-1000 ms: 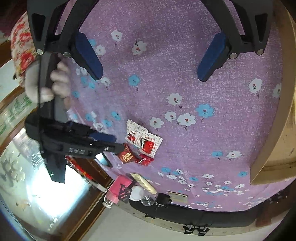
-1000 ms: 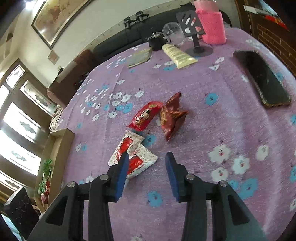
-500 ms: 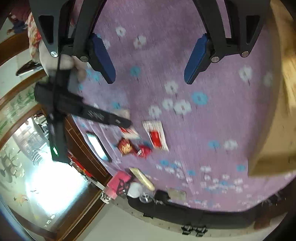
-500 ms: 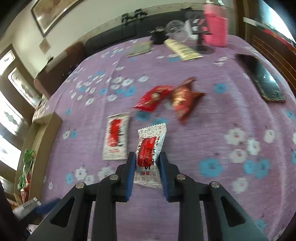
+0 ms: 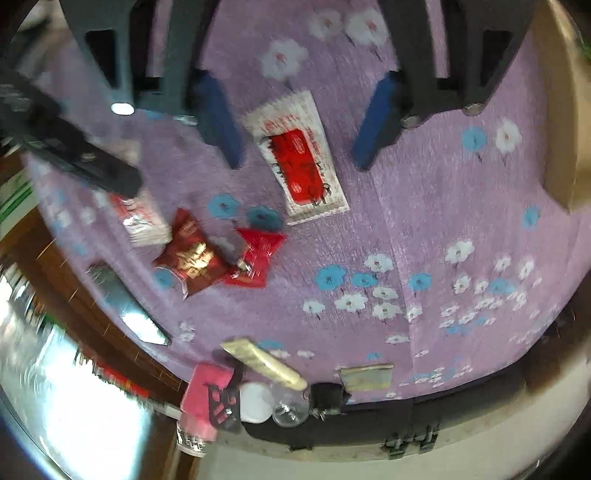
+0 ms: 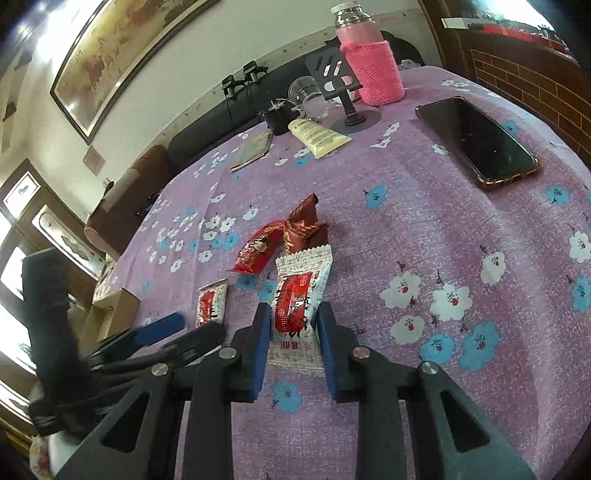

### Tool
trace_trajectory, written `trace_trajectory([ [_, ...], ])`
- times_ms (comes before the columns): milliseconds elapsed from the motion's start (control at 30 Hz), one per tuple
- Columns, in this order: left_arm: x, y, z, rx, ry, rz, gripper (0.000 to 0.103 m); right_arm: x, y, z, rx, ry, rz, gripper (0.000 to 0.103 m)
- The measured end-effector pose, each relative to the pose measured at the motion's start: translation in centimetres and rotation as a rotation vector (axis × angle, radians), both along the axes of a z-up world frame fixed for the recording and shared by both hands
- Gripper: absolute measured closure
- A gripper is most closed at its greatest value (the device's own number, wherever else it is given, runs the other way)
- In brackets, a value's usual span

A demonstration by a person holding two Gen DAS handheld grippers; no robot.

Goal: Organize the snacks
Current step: 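Grasp white-red packet with right tool while left tool grasps another white-red packet, then carry both white-red packets to the box and open both tools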

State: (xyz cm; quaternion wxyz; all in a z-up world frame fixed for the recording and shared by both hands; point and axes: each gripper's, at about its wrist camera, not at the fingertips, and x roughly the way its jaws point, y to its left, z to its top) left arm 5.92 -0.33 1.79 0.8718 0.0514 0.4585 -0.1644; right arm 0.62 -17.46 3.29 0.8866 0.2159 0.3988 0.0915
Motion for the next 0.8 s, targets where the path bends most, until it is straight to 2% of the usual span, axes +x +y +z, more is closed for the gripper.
trace_trajectory([
  [33,0.1,-0.3,-0.1,0.030,-0.006,-0.016,0.069,0.0,-0.1,0.0,0.007,-0.001,-0.001,0.079],
  [100,0.3,0.0,0.1,0.013,0.009,-0.028,0.073,0.0,-0.1,0.1,0.015,-0.003,-0.001,0.079],
  [300,-0.5,1.7,0.5,-0.026,0.004,-0.007,0.074,-0.1,0.3,0.3,0.004,-0.023,0.006,0.079],
  [533,-4.1,5.6,3.9,-0.167,-0.035,0.025,0.074,-0.3,1.1,0.3,-0.023,-0.043,0.020,0.079],
  [667,-6.6,10.5,6.8,-0.225,-0.075,0.077,0.074,-0.4,2.4,0.3,-0.071,-0.049,0.040,0.079],
  [800,-8.6,16.6,8.7,-0.224,-0.112,0.169,0.074,-0.8,4.9,1.0,-0.093,-0.042,0.092,0.079],
])
